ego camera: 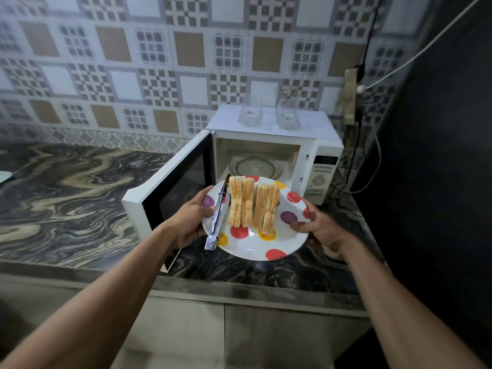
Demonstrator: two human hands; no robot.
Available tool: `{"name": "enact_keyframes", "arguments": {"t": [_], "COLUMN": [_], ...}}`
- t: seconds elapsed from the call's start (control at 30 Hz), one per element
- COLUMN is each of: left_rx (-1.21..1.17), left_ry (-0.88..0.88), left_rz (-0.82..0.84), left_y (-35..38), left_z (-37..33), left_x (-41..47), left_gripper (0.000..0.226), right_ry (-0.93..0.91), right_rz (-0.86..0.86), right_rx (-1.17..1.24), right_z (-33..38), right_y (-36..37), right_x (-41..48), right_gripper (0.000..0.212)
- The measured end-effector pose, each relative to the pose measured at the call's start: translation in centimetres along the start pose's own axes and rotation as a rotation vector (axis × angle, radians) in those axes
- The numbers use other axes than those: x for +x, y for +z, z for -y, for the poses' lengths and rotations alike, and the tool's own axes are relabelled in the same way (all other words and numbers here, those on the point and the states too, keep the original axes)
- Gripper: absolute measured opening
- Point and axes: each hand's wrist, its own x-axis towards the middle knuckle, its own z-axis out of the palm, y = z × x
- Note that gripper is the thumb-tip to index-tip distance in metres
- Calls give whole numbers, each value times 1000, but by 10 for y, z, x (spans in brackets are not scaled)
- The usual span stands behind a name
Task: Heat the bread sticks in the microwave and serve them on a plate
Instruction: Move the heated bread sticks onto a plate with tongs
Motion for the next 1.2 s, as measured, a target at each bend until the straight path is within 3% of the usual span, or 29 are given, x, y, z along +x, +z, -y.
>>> {"name": "enact_keyframes", "arguments": {"t": [0.3, 0.77, 1.0, 1.2], "left_rx": [-51, -44, -6, -16], "left_ry": [34, 63, 90, 111], "left_rz": [-16, -55, -156, -234], "left_y": [17, 25, -8, -58], "left_z": [-5, 15, 7, -3], "left_x": [-74, -243, -304, -341], "left_gripper": [61, 65, 64, 62], "right_ry": [-72, -65, -60, -57], "right_rz": [43, 263, 327, 418], "right_rx": [73, -55, -64, -74], "right_z": [25, 22, 27, 32], "right_y": [20, 73, 129, 194], "right_x": [-76, -194, -205, -188], "right_gripper": [61, 76, 70, 78]}}
